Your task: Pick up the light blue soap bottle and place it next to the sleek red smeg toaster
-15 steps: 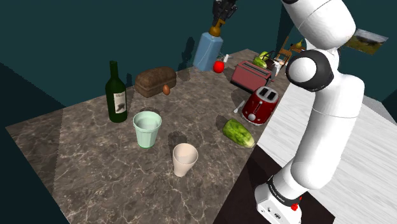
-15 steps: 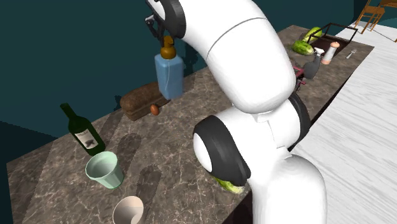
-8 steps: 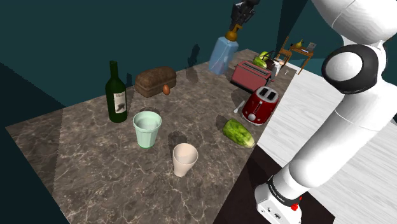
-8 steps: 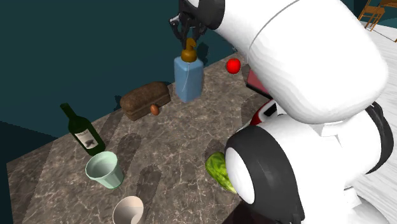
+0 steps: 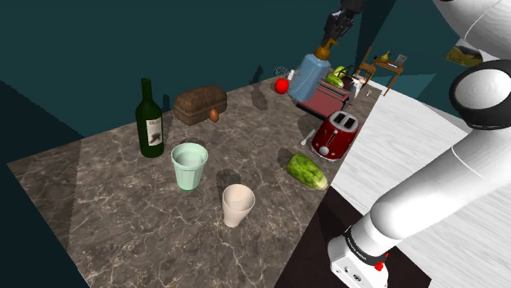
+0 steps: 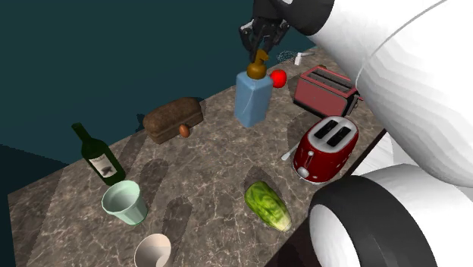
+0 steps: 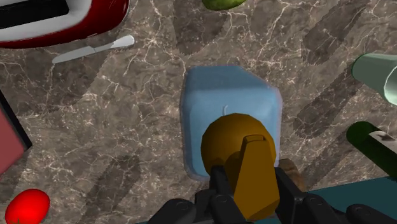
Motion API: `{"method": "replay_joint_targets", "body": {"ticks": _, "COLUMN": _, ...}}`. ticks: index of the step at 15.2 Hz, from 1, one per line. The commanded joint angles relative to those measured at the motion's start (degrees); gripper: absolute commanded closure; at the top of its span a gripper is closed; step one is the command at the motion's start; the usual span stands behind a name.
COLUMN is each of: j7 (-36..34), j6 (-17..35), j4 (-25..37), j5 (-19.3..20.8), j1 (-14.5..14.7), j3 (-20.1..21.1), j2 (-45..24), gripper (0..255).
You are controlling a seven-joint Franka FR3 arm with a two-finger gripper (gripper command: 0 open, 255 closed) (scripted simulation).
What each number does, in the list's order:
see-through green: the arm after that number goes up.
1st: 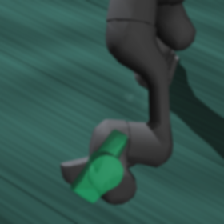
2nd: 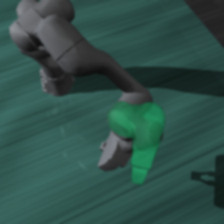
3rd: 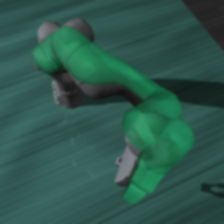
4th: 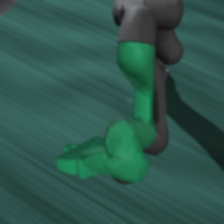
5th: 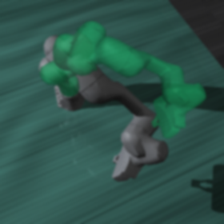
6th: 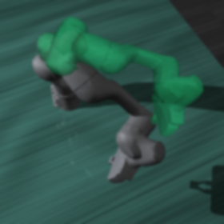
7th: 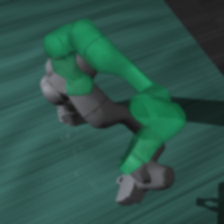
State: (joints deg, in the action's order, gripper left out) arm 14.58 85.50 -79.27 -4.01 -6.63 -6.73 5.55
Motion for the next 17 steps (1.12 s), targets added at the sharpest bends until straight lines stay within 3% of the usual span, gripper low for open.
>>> {"method": "replay_joint_targets", "body": {"ticks": 1, "j7": 2.9, "j6": 0.1, "j4": -3.1, "j5": -0.1, "j1": -1.3, "j3": -1.6, "j2": 2.8, "gripper": 255}}
{"method": "replay_joint_targets", "body": {"ticks": 10, "j7": 13.8, "j6": -1.4, "j4": -9.5, "j5": 0.7, "j1": -5.4, "j3": -8.4, "j2": 9.9, "gripper": 255}}
{"method": "replay_joint_targets", "body": {"ticks": 17, "j7": 13.8, "j6": 4.5, "j4": -18.4, "j5": 1.4, "j1": -5.6, "j3": -8.0, "j2": 13.0, "gripper": 255}}
